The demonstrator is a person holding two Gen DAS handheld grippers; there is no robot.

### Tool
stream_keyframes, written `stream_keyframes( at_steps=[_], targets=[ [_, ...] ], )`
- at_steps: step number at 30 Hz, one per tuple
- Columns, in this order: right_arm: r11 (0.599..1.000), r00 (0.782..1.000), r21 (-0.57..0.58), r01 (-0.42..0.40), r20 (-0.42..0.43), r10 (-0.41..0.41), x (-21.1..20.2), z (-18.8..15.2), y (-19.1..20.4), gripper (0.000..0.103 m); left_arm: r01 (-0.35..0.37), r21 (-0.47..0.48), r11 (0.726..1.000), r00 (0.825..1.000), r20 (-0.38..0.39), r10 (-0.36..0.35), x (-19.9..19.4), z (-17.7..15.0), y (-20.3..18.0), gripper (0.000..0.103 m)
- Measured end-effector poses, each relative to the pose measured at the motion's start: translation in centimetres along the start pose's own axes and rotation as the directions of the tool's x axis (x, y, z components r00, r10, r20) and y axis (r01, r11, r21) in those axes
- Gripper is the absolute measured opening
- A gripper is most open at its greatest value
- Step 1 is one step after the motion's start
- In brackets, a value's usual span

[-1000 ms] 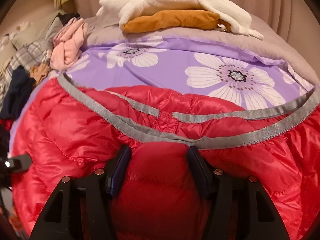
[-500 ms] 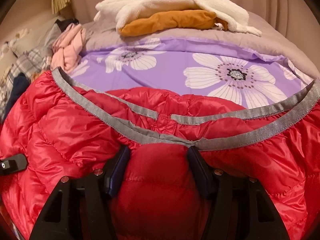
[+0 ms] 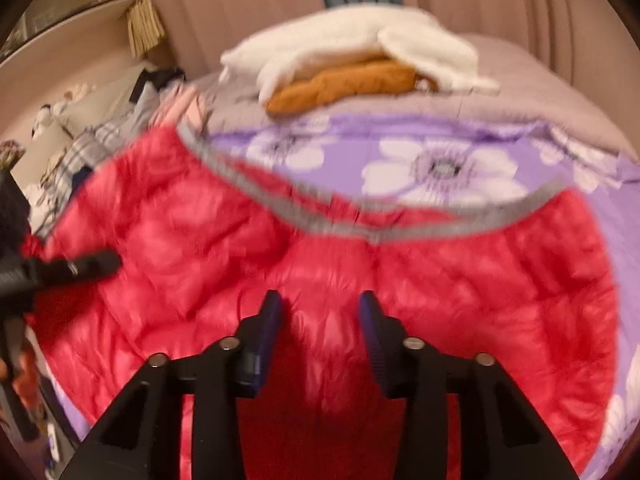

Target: Fold large clothes

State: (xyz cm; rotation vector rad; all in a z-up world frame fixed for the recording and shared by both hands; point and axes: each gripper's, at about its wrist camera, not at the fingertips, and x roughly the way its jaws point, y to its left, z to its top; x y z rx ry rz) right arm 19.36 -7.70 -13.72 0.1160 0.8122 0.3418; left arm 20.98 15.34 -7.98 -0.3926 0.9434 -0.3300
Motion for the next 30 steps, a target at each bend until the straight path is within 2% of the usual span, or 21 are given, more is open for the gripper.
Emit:
stream_keyframes(
  at_steps=[4,8,13,18,24,28,30],
  targets=[
    [0.999,0.998,0.024,-0.028,-0.051,0.029,2.9,-0.4,0.2,0.037,-0.007,0.072,0.997,1.0,-0.008,0.008,-0.5,-0.5,-3.8,0.046],
    [0.995,0.996,0.069,-0.07,-0.058,0.074,3.9,-0.4,-0.8,0.037,-0.025,0.173,0.985,0.999,-0.023,0.029,0.6,-1.3,-8.5,0.046],
    [0.966,0.982,0.186,-0.178,-0.023,0.186,3.9,-0.9,-3.4,0.036,-0.054,0.202,0.978,0.998,-0.002,0.056,2.4,-2.3,-12.8,0.051],
    [0.926,0.965,0.277,-0.257,0.03,0.259,3.7,-1.4,-5.3,0.034,-0.12,0.228,0.966,0.993,0.008,0.121,4.1,-2.4,-14.9,0.054],
    [0.921,0.967,0.294,-0.255,0.102,0.236,-1.0,-2.5,-6.9,0.034,-0.169,0.248,0.954,0.985,0.003,0.174,4.9,-2.7,-16.2,0.054],
    [0.939,0.968,0.279,-0.202,0.205,0.147,-6.9,-3.9,-10.1,0.035,-0.194,0.257,0.947,0.98,0.0,0.201,5.5,-3.4,-17.0,0.056],
    [0.946,0.972,0.289,-0.146,0.22,0.082,-8.2,-4.2,-11.9,0.035,-0.2,0.251,0.947,0.979,0.004,0.206,5.8,-3.6,-17.6,0.056]
  ],
)
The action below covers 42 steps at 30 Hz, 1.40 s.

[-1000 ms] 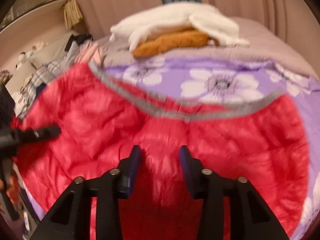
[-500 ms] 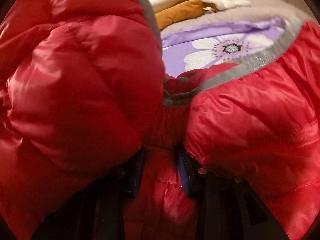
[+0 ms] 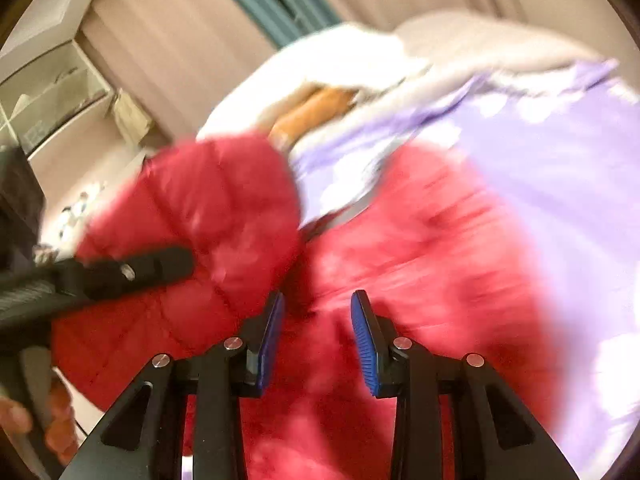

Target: Fold large clothes

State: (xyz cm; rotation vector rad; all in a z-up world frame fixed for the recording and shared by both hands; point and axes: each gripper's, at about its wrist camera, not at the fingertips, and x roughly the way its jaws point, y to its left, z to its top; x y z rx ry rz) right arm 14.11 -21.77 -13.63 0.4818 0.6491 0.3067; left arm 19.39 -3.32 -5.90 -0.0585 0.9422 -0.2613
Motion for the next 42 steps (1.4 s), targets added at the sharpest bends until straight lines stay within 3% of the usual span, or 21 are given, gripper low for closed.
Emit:
stream_keyframes(
  at_steps=[3,7,13,15,18,22,24,26,28,30,34,38,40,42],
  targets=[
    [0.998,0.998,0.055,0.044,-0.058,-0.041,1.4,0.4,-2.8,0.035,-0.005,-0.022,1.0,1.0,0.009,0.005,0.2,0.0,-1.1,0.059],
    [0.985,0.992,0.173,0.004,-0.128,0.019,5.1,-0.6,-5.2,0.035,-0.009,-0.059,0.998,1.0,0.026,0.011,1.0,-0.1,-2.3,0.072],
    [0.985,0.987,0.175,-0.017,-0.154,0.044,6.7,-0.5,-5.6,0.035,-0.01,-0.042,0.999,1.0,0.019,0.01,3.4,-0.8,-5.5,0.085],
    [0.975,0.985,0.212,-0.062,-0.146,0.094,6.7,-0.2,-6.7,0.035,-0.006,-0.013,1.0,1.0,0.011,0.006,3.8,-1.1,-6.8,0.09],
    [0.938,0.981,0.319,-0.133,-0.093,0.171,4.9,-0.2,-9.2,0.035,0.072,0.035,0.997,0.997,-0.022,-0.071,4.0,-1.4,-8.1,0.103],
    [0.9,0.973,0.381,-0.213,0.003,0.229,1.4,-0.1,-11.0,0.035,0.131,0.092,0.987,0.991,-0.021,-0.129,3.6,-1.7,-8.8,0.101],
    [0.888,0.967,0.386,-0.25,0.053,0.249,0.1,0.5,-11.3,0.044,0.207,0.074,0.976,0.978,-0.025,-0.206,3.5,-1.8,-8.2,0.101],
    [0.872,0.949,0.377,-0.313,0.091,0.302,-1.0,0.9,-11.1,0.047,0.325,0.042,0.945,0.946,-0.029,-0.324,3.2,-1.9,-7.2,0.101],
    [0.85,0.927,0.373,-0.371,0.097,0.362,-0.9,1.5,-10.5,0.05,0.383,0.025,0.924,0.924,-0.034,-0.382,3.0,-2.0,-6.8,0.101],
    [0.848,0.921,0.369,-0.38,0.061,0.386,-0.2,2.3,-9.4,0.062,0.412,0.017,0.911,0.911,-0.028,-0.411,2.7,-2.2,-6.4,0.101],
    [0.831,0.903,0.394,-0.392,-0.009,0.43,1.6,2.5,-8.2,0.064,0.486,-0.027,0.873,0.873,-0.022,-0.487,2.3,-2.4,-5.8,0.101],
    [0.802,0.875,0.408,-0.437,-0.012,0.483,1.6,2.4,-7.5,0.067,0.538,-0.046,0.842,0.842,-0.016,-0.539,1.8,-2.3,-5.8,0.102],
    [0.761,0.844,0.439,-0.478,-0.012,0.536,1.8,2.2,-7.6,0.072,0.547,-0.049,0.836,0.836,-0.018,-0.548,1.7,-2.2,-5.9,0.102],
    [0.757,0.84,0.447,-0.476,-0.023,0.542,2.1,2.2,-7.7,0.072,0.556,-0.052,0.83,0.83,-0.021,-0.557,1.7,-2.2,-5.8,0.102]
  ],
)
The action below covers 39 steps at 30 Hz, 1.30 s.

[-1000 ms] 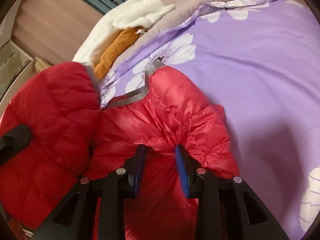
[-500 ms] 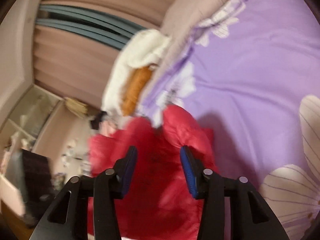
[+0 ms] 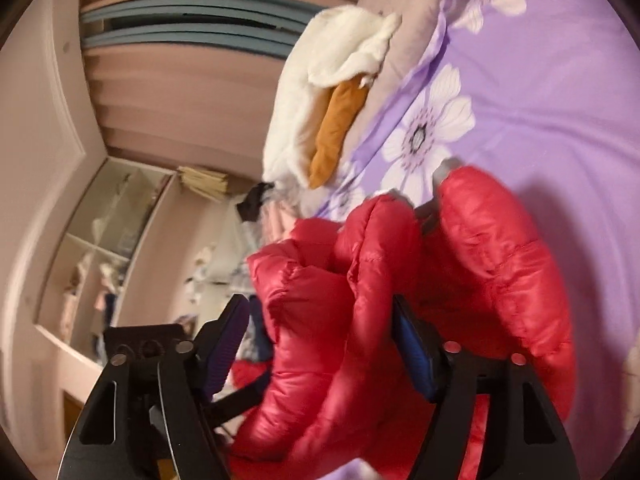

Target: Fold large clothes

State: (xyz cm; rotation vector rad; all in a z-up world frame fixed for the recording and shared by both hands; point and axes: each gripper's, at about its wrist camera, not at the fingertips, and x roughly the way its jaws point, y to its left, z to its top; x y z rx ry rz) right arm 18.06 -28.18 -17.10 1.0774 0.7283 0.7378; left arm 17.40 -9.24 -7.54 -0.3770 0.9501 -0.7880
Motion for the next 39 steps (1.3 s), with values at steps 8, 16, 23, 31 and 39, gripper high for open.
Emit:
stream_keyframes(
  at_steps=[8,16,23,31,39],
  targets=[
    [0.996,0.998,-0.046,0.07,0.011,-0.069,0.4,0.0,0.1,0.049,0.018,-0.003,1.0,1.0,-0.013,-0.018,-0.5,-0.2,0.3,0.102],
    [0.984,0.983,-0.092,0.153,0.112,-0.143,-1.0,-0.2,0.5,0.019,0.153,-0.078,0.985,0.988,0.003,-0.153,-4.3,0.5,0.8,0.102],
    [0.976,0.962,-0.042,0.214,0.18,-0.204,-4.1,-0.1,-1.3,0.018,0.048,-0.024,0.999,0.997,0.062,-0.046,-9.3,1.1,0.6,0.101],
    [0.965,0.946,0.009,0.263,0.194,-0.259,-4.9,-0.5,-4.1,0.018,-0.355,0.247,0.902,0.926,-0.042,0.376,-3.0,-0.8,-1.0,0.08],
    [0.95,0.934,0.015,0.311,0.18,-0.308,-4.8,-0.9,-5.7,0.018,-0.443,0.374,0.815,0.842,-0.137,0.521,1.4,-3.3,0.7,0.095]
  ],
)
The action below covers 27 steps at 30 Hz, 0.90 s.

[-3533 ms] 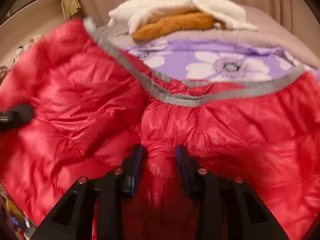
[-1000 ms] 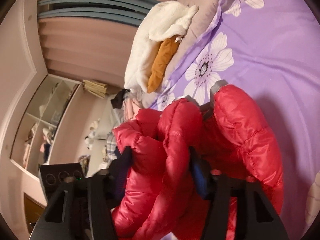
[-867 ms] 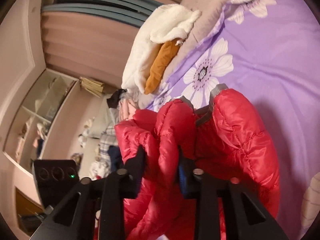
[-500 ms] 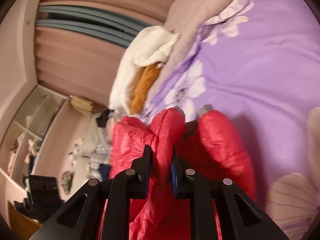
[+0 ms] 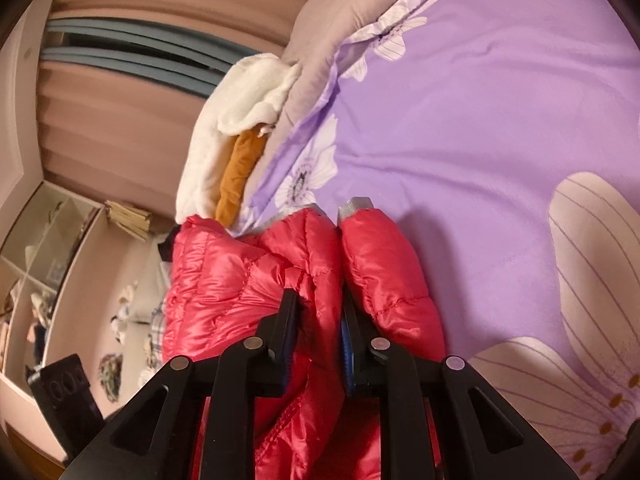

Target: Fold large clothes

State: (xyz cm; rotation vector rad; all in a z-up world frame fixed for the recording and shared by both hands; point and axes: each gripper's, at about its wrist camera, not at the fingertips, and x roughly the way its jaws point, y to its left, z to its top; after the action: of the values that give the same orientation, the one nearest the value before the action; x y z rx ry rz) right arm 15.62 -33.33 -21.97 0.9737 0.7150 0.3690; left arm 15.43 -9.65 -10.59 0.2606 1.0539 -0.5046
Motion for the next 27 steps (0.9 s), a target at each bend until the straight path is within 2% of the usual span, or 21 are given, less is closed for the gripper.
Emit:
stream_keyframes(
  at_steps=[2,4,6,8,10,12,14,17,21,27],
  targets=[
    [1.0,1.0,-0.007,0.009,-0.001,-0.009,0.1,-0.2,-0.1,0.019,0.003,-0.028,1.0,1.0,-0.024,-0.003,1.3,-0.3,0.9,0.102],
    [1.0,1.0,0.001,0.022,0.0,-0.022,0.1,-0.2,-0.3,0.023,0.003,-0.045,0.999,0.999,-0.032,-0.004,1.8,-0.2,1.0,0.103],
    [0.998,0.998,-0.014,0.067,0.005,-0.067,-0.2,-0.2,0.1,0.035,-0.002,-0.056,0.998,0.999,-0.037,0.0,2.0,-0.3,0.9,0.103],
    [0.989,0.991,-0.073,0.129,0.031,-0.127,-1.0,-0.3,1.6,0.035,-0.01,-0.053,0.999,0.999,-0.037,0.009,1.9,-0.4,0.9,0.103],
    [0.971,0.98,-0.15,0.188,0.094,-0.176,-2.8,-0.4,3.7,0.036,-0.007,-0.071,0.997,0.999,-0.04,0.004,1.9,-0.4,1.1,0.103],
    [0.964,0.98,-0.213,0.161,0.149,-0.13,-5.1,-0.7,5.7,0.036,0.005,-0.09,0.996,0.999,-0.039,-0.008,1.9,-0.4,1.4,0.103],
    [0.953,0.984,-0.281,0.114,0.164,-0.07,-7.0,-1.4,7.7,0.036,0.011,-0.098,0.995,0.999,-0.038,-0.014,1.9,-0.4,1.4,0.103],
    [0.933,0.994,-0.358,0.047,0.109,-0.008,-7.7,-2.8,9.8,0.036,0.016,-0.101,0.995,0.999,-0.031,-0.019,1.8,-0.3,1.3,0.103],
    [0.93,1.0,-0.366,-0.011,-0.006,0.01,-5.7,-4.3,10.1,0.033,0.026,-0.104,0.994,0.999,-0.023,-0.028,1.7,-0.3,1.3,0.103],
    [0.908,0.988,-0.404,0.108,-0.058,-0.143,-2.3,-5.2,8.8,0.021,0.032,-0.083,0.996,0.999,-0.027,-0.034,2.1,-0.6,1.7,0.103]
  ],
)
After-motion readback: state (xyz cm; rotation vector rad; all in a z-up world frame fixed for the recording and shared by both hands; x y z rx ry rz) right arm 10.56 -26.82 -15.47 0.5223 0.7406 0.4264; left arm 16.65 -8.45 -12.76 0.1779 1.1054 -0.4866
